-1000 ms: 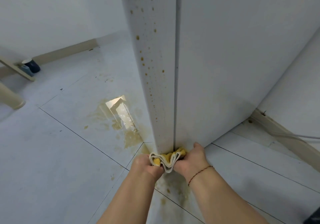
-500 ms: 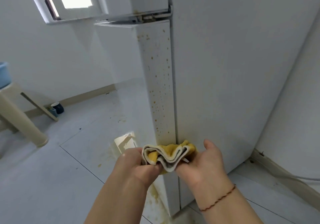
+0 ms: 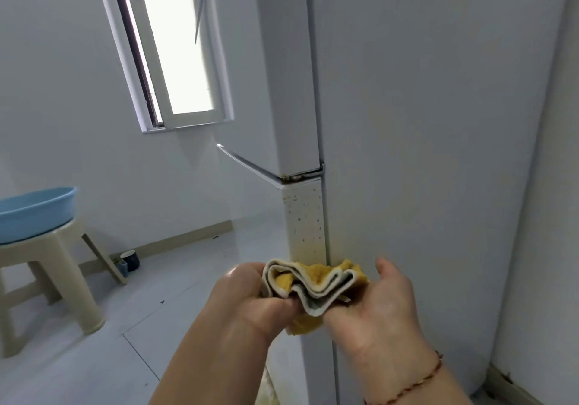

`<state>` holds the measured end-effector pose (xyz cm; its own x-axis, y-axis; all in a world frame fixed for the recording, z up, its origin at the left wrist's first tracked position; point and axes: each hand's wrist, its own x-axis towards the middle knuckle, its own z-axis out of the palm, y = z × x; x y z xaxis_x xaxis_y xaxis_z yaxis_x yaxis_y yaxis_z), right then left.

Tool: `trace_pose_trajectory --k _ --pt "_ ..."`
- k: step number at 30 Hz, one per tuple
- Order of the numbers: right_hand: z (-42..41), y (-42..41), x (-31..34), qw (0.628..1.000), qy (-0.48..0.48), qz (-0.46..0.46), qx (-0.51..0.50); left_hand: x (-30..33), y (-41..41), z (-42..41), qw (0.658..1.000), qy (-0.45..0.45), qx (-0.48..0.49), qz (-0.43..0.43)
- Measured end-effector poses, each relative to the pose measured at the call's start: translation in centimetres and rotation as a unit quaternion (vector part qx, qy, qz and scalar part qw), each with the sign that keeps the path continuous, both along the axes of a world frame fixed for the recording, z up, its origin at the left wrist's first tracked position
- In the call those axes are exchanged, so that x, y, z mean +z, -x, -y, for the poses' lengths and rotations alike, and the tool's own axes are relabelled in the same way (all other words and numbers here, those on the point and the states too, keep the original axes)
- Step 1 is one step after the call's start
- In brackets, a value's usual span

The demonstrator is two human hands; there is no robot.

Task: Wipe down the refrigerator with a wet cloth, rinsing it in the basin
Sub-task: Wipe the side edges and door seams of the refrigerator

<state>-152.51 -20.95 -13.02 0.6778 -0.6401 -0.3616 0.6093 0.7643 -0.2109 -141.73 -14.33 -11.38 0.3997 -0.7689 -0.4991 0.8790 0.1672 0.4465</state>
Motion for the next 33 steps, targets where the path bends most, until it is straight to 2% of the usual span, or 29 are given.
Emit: trace_pose_trajectory --k 9,14,19,28,30,33 --pt "-0.3 0.2 5.4 0.992 0.098 0.079 0.004 6.8 1.1 -0.5 0.996 0.057 0.047 0.048" --pt "-0.1 0.5 7.8 0.974 0.181 0.136 0.002 10.2 1.5 -1.7 0.985 0.123 0.032 0.118" --pt "0.0 0.8 7.7 0.953 0.269 0.135 -0.004 10.8 3.0 -2.9 0.967 0.165 0.022 0.191" --pt "0.3 1.8 7.5 0.939 0.285 0.191 -0.022 9.8 3.4 -2.7 0.941 0.139 0.027 0.306" --pt "0.2 2.6 8.0 0.93 0.308 0.193 -0.057 10.1 3.5 -2.8 0.923 0.094 0.049 0.371" --pt "0.3 4.0 8.1 0.907 0.356 0.191 -0.118 10.4 3.5 -3.1 0.872 0.022 0.065 0.485"
